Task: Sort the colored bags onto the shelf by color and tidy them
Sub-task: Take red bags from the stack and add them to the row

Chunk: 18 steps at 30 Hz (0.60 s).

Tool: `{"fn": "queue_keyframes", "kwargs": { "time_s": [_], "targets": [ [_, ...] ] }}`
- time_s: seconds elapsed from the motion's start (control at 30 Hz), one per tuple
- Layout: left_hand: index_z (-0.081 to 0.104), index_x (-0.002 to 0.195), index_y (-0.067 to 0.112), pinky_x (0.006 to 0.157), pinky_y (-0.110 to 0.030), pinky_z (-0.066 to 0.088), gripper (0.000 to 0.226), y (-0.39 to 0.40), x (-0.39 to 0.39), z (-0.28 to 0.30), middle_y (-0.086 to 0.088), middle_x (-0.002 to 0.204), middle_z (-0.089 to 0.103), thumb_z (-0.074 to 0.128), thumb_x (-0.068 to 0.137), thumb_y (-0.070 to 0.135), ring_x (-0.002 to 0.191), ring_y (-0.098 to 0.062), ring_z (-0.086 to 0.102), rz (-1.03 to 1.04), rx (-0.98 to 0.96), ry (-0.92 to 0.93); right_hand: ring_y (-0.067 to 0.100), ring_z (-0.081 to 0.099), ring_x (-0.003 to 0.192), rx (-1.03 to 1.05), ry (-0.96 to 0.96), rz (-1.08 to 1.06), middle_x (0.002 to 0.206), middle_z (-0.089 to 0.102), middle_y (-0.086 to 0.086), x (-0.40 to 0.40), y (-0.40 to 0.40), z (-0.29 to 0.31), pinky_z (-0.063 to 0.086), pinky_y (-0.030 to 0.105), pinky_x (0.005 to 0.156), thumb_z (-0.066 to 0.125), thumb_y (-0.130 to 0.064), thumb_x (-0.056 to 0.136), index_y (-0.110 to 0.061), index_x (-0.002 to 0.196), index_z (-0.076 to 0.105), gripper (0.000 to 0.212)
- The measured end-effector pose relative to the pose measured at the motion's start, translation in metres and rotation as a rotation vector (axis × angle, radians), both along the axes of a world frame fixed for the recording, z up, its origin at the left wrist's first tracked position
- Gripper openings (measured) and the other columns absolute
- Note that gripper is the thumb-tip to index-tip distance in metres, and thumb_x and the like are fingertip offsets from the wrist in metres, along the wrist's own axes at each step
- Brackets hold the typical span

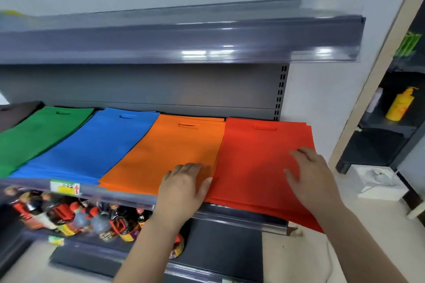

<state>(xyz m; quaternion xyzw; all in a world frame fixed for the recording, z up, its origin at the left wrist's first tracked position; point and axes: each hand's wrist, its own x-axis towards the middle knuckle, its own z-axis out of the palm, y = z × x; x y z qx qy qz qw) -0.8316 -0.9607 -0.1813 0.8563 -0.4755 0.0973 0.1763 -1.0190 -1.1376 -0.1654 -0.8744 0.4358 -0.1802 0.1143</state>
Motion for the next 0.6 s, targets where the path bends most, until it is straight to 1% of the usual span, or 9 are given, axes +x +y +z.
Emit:
{"fn": "queue_keyframes", "kwargs": {
  "time_s": [0.1,0.13,0.2,0.27,0.33,0.4,0.47,0.53,0.6],
  "targets": [
    [0.071,0.099,0.015,0.064,-0.036,0.053,0.048,0.027,0.017,0.019,0.001,0.093,0.072,0.04,0.082,0.048,0.08,-0.023,0.069,0.048,0.057,-0.097,0.029,0.047,0.121,-0.077,-0.014,0.242,0.134,0.05,0.007,0.049,0.026,0.017,0.037,0.038,0.103,0.059,-0.025,0.09,-0.014,0.129,0.057,0.041],
    [0.07,0.1,0.014,0.066,-0.037,0.053,0.049,0.038,0.025,0.026,0.0,0.094,0.072,0.039,0.082,0.048,0.081,-0.024,0.069,0.073,0.076,-0.124,0.027,0.047,0.122,-0.104,-0.004,0.322,0.135,0.05,0.004,0.067,0.038,0.022,0.037,0.037,0.102,0.058,-0.027,0.09,-0.016,0.13,0.055,0.041],
    [0.07,0.103,0.012,0.068,-0.038,0.054,0.051,0.063,0.042,0.039,-0.002,0.095,0.072,0.04,0.082,0.047,0.082,-0.025,0.068,0.146,0.116,-0.18,0.021,0.041,0.127,-0.148,0.03,0.47,0.14,0.044,-0.003,0.103,0.065,0.031,0.035,0.035,0.103,0.051,-0.032,0.094,-0.021,0.137,0.048,0.044],
    [0.07,0.104,0.01,0.067,-0.04,0.054,0.047,0.092,0.062,0.05,-0.004,0.094,0.072,0.047,0.08,0.044,0.08,-0.027,0.068,0.224,0.145,-0.238,0.018,0.037,0.13,-0.193,0.055,0.585,0.144,0.039,-0.006,0.139,0.093,0.042,0.032,0.032,0.105,0.045,-0.035,0.096,-0.024,0.141,0.04,0.047],
    [0.07,0.103,0.009,0.064,-0.041,0.054,0.043,0.123,0.083,0.06,-0.005,0.09,0.072,0.059,0.073,0.038,0.077,-0.028,0.068,0.302,0.164,-0.273,0.019,0.036,0.13,-0.218,0.063,0.667,0.142,0.04,-0.005,0.172,0.121,0.055,0.031,0.032,0.105,0.042,-0.036,0.097,-0.024,0.141,0.037,0.046],
    [0.069,0.104,0.007,0.064,-0.043,0.054,0.042,0.156,0.105,0.071,-0.008,0.091,0.072,0.07,0.07,0.032,0.078,-0.031,0.068,0.378,0.167,-0.295,0.021,0.039,0.128,-0.257,0.061,0.74,0.139,0.043,-0.003,0.205,0.151,0.069,0.033,0.033,0.104,0.042,-0.035,0.097,-0.022,0.139,0.039,0.044],
    [0.068,0.107,0.005,0.065,-0.045,0.053,0.046,0.19,0.126,0.082,-0.011,0.093,0.071,0.08,0.068,0.027,0.08,-0.033,0.068,0.452,0.157,-0.293,0.022,0.04,0.126,-0.302,0.05,0.811,0.137,0.045,-0.002,0.239,0.181,0.083,0.034,0.035,0.102,0.043,-0.035,0.097,-0.021,0.137,0.04,0.043],
    [0.067,0.109,0.005,0.069,-0.045,0.052,0.048,0.225,0.148,0.092,-0.013,0.096,0.071,0.081,0.068,0.026,0.083,-0.035,0.067,0.529,0.136,-0.312,0.022,0.04,0.126,-0.327,0.029,0.877,0.137,0.045,-0.001,0.272,0.212,0.095,0.035,0.035,0.101,0.044,-0.035,0.097,-0.02,0.137,0.04,0.043],
    [0.063,0.117,0.007,0.078,-0.045,0.049,0.049,0.26,0.168,0.103,-0.013,0.105,0.068,0.075,0.074,0.028,0.094,-0.036,0.064,0.607,0.116,-0.334,0.022,0.04,0.125,-0.35,0.001,0.936,0.136,0.045,0.0,0.303,0.244,0.106,0.036,0.036,0.101,0.045,-0.035,0.096,-0.019,0.137,0.041,0.044]
  ]
}}
